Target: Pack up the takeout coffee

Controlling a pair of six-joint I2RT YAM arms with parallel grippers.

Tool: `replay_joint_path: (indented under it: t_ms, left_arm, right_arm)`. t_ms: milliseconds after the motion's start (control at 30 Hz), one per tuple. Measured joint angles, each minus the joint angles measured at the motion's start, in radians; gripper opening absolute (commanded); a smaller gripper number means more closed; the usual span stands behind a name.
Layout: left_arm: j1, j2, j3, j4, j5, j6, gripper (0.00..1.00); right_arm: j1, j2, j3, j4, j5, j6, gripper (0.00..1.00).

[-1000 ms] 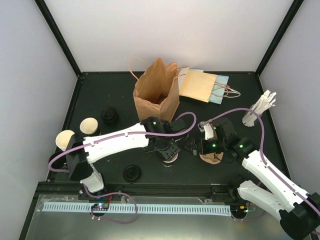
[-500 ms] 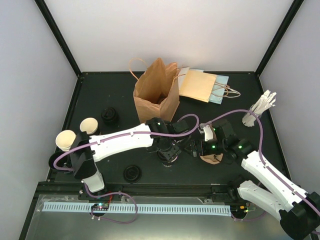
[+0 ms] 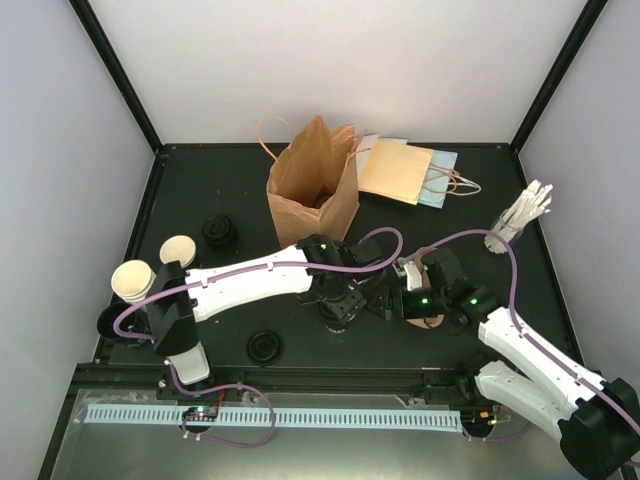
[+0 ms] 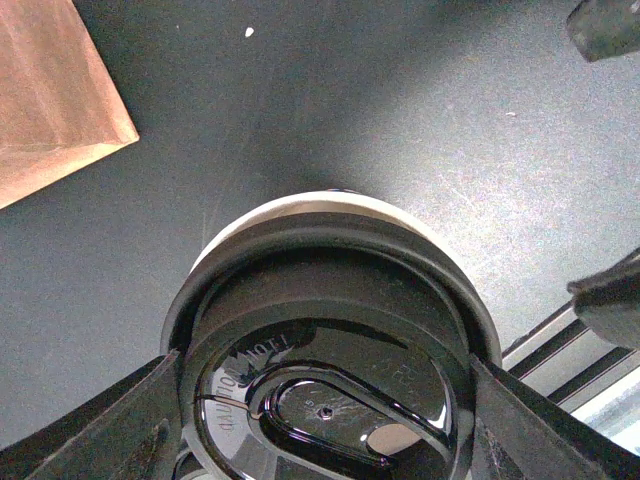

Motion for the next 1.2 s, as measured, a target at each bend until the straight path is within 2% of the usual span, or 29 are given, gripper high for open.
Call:
replay_joint_path:
  t_ms: [200,433,933,1200]
  left_arm:
    - [-0.003,0.001,0.002,0.001,0.0,0.0,0.61]
    - [-0.003,0.001,0.002,0.001,-0.001,0.0,0.61]
    - [-0.004,0.001,0.018,-0.002,-0.002,0.0,0.6]
    - [-0.004,0.001,0.018,-0.002,-0.002,0.0,0.6]
  right_arm:
    - [0.0,-0.01,-0.075,0.078,-0.03,0.071,0.76]
    - [0.0,-0.038,-0.104,0.153,-0.027,0.143,0.64]
    - [0.0,0.001,-0.107,0.171,0.001,0.153,0.25]
    - [0.0,0.065,-0.107,0.191,0.005,0.15,0.2]
